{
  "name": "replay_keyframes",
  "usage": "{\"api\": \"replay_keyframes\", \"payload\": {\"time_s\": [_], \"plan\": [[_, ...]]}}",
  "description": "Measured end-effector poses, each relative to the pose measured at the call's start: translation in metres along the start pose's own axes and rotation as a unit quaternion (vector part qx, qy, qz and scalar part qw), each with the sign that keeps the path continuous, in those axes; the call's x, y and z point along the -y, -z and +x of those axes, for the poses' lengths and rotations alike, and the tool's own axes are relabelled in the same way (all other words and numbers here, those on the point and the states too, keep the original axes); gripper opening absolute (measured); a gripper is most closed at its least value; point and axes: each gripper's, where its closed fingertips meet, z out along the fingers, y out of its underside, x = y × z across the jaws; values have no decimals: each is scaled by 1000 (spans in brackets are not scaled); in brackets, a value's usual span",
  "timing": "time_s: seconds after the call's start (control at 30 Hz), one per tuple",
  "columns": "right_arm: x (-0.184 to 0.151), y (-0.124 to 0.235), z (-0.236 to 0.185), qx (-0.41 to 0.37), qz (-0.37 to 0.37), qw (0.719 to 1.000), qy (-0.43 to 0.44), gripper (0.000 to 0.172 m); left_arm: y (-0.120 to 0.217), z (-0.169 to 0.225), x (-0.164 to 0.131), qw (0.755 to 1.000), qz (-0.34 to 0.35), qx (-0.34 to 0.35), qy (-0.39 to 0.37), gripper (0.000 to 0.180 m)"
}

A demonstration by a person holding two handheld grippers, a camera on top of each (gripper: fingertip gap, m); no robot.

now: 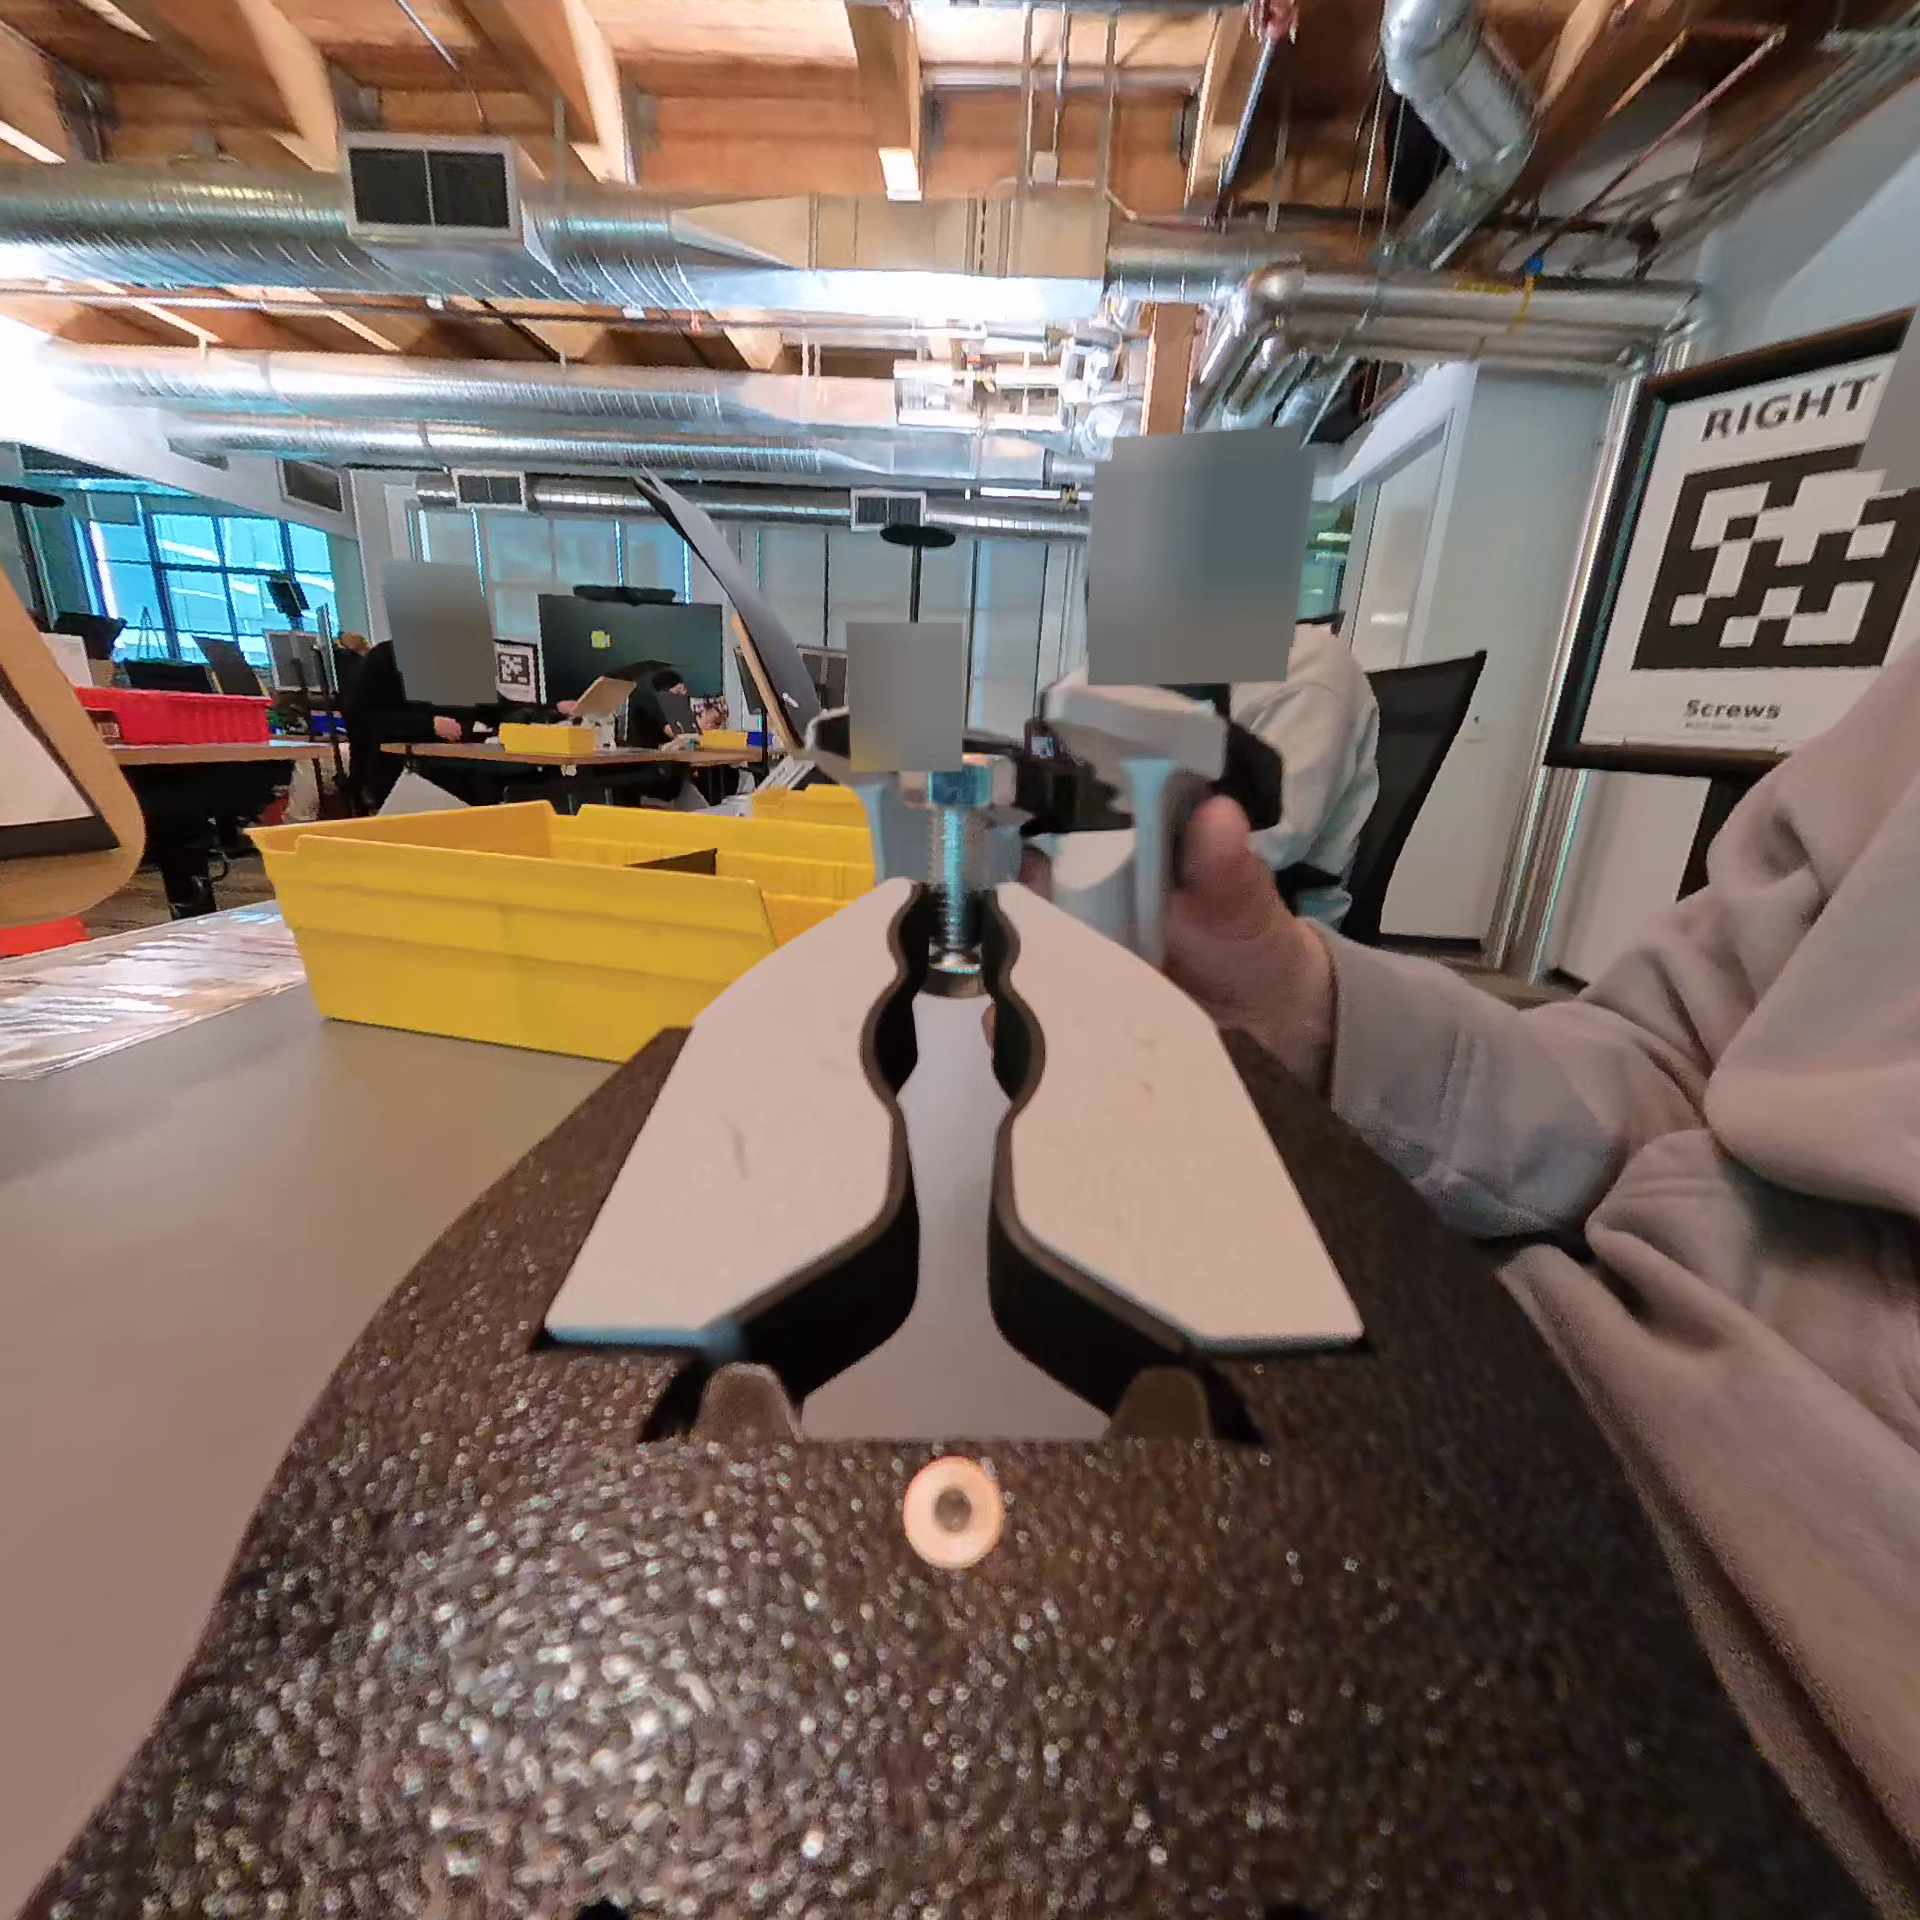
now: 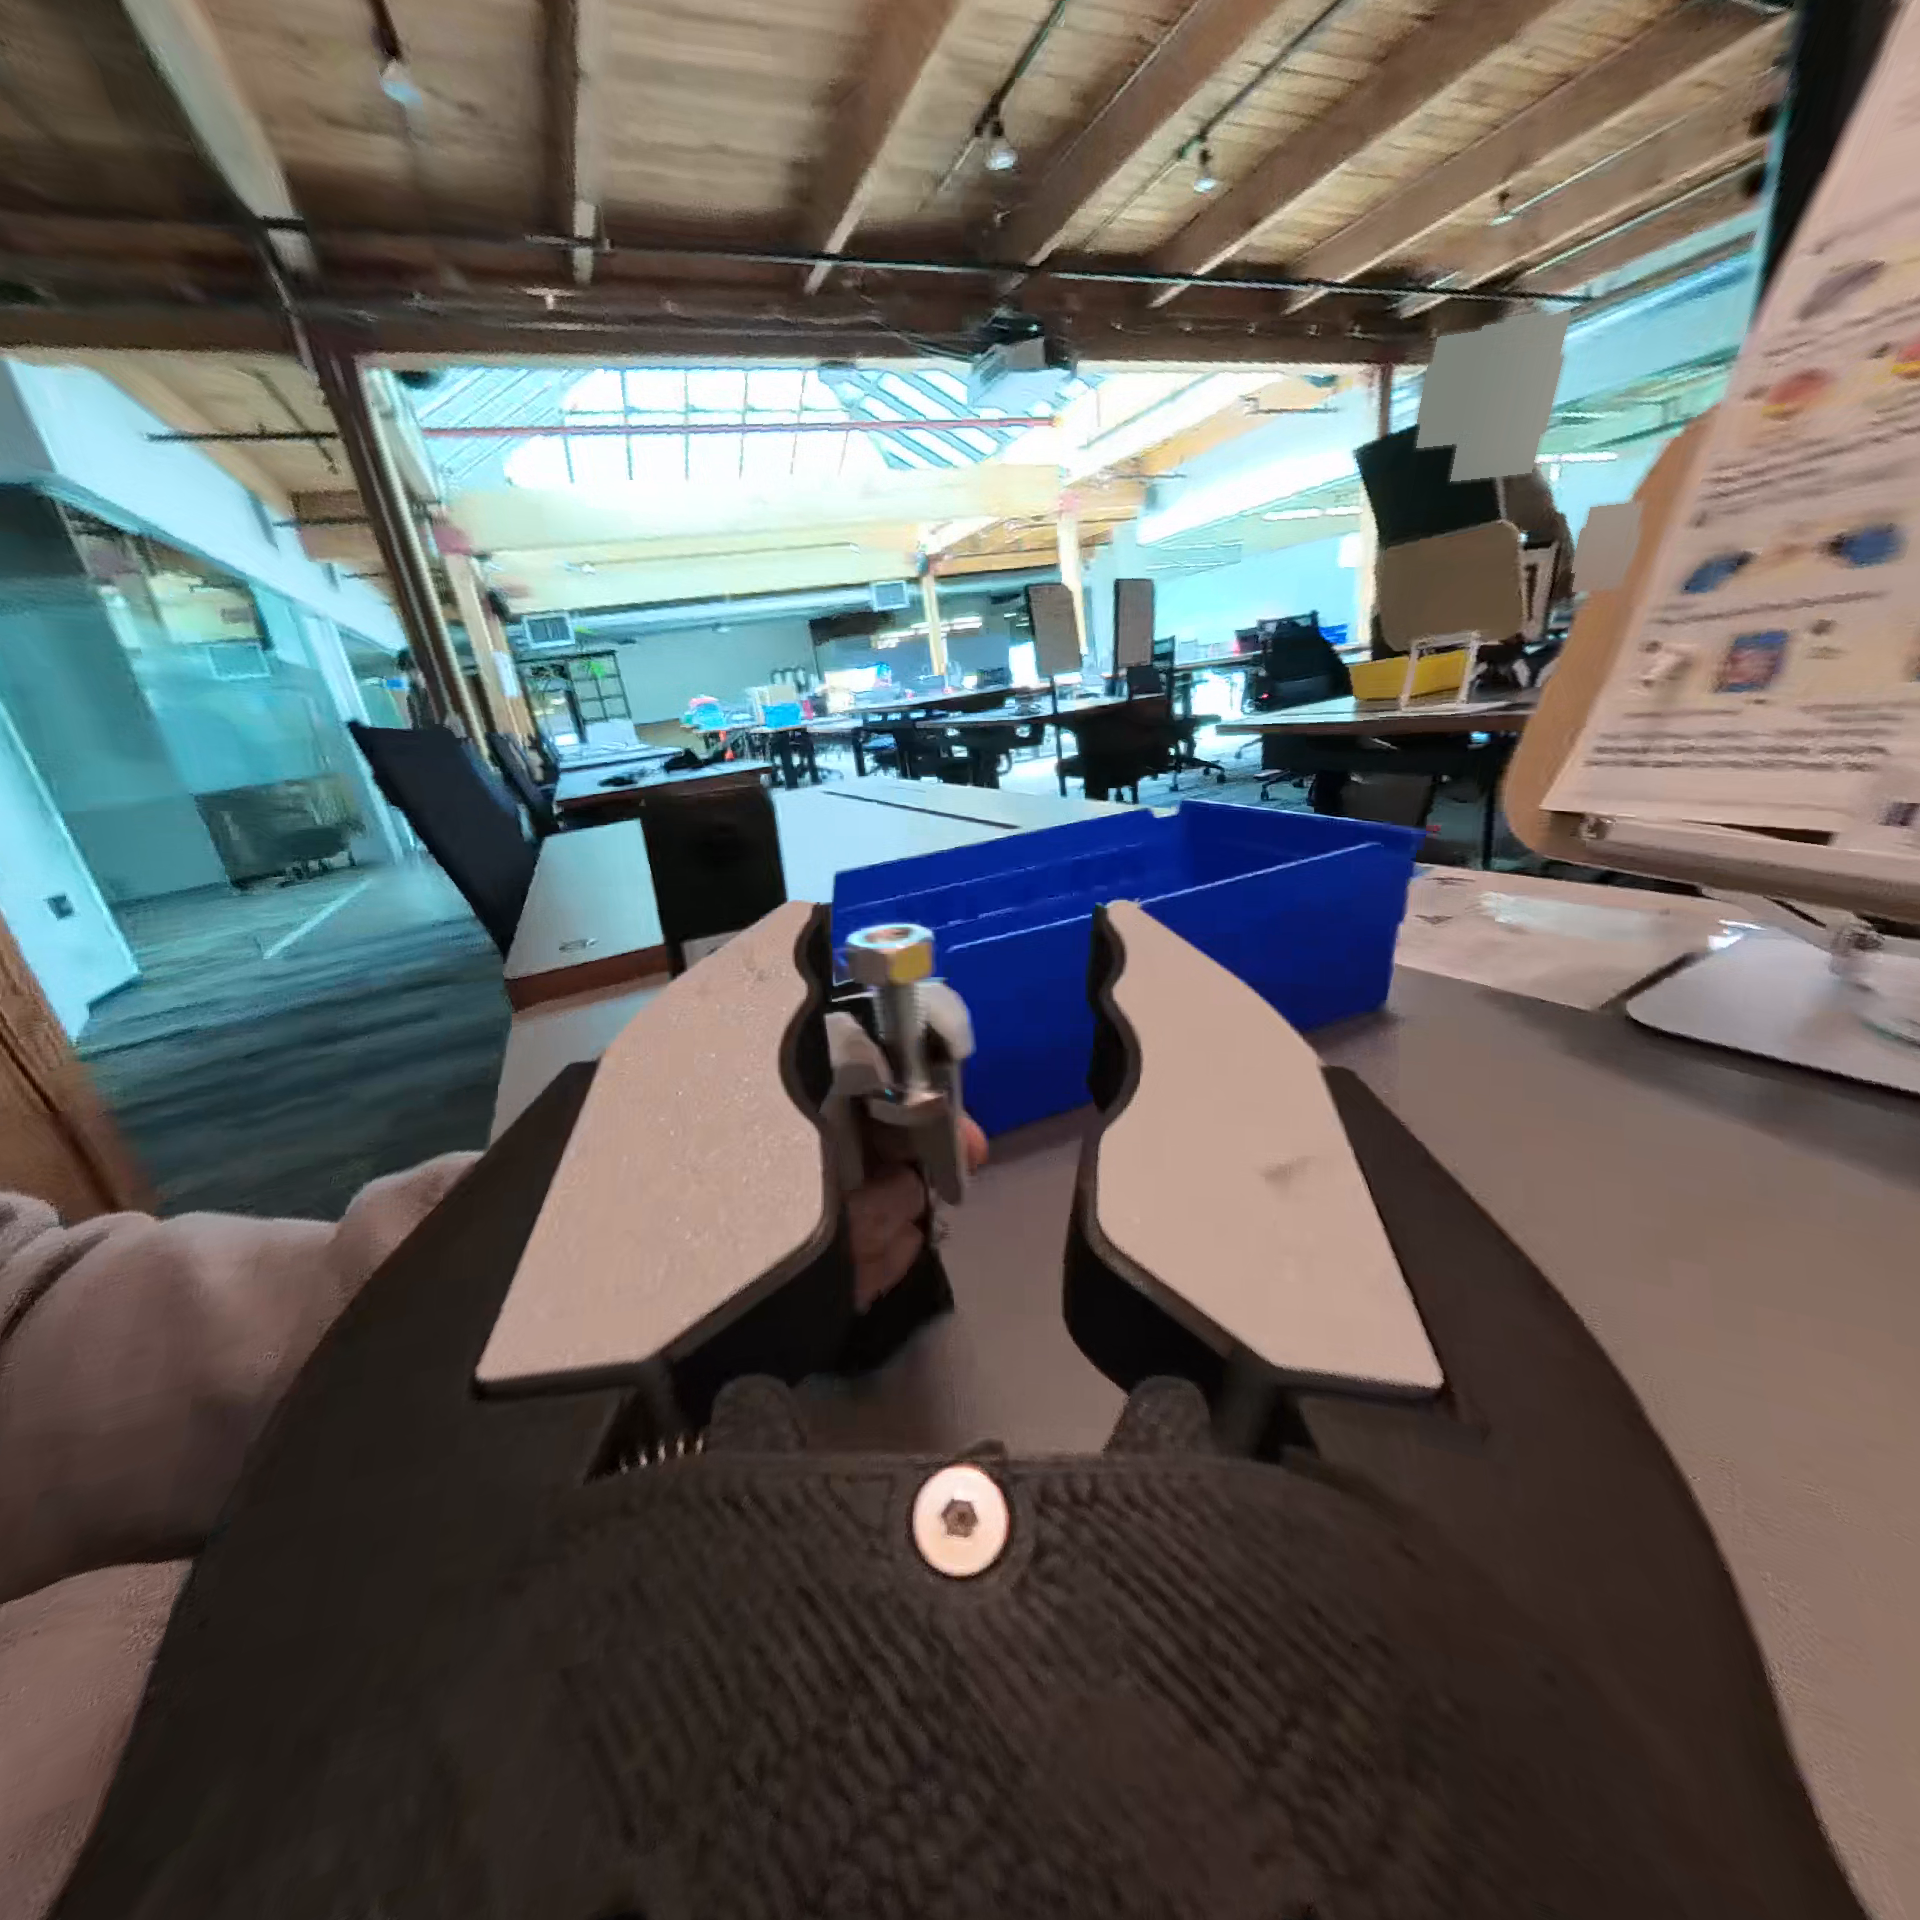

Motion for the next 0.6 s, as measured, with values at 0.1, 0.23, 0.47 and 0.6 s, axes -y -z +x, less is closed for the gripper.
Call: {"api": "replay_keyframes", "payload": {"time_s": [0.1, 0.23, 0.47, 0.6], "plan": [[-15, -11, -11, -5, -37, 998, 42, 44, -3, 3, -4, 1000, -14, -5, -11, 9], [-23, -13, -4, -31, -51, 997, 43, 37, -2, 4, -3, 1000, -9, -7, -9, 8], [-15, -4, 8, -46, -52, 995, 65, 45, 1, -3, 1, 1000, 5, 8, 1, 9], [-1, 9, 32, -89, -7, 996, 8, 36, 3, -4, 3, 1000, 11, 10, 5, 9]]}}
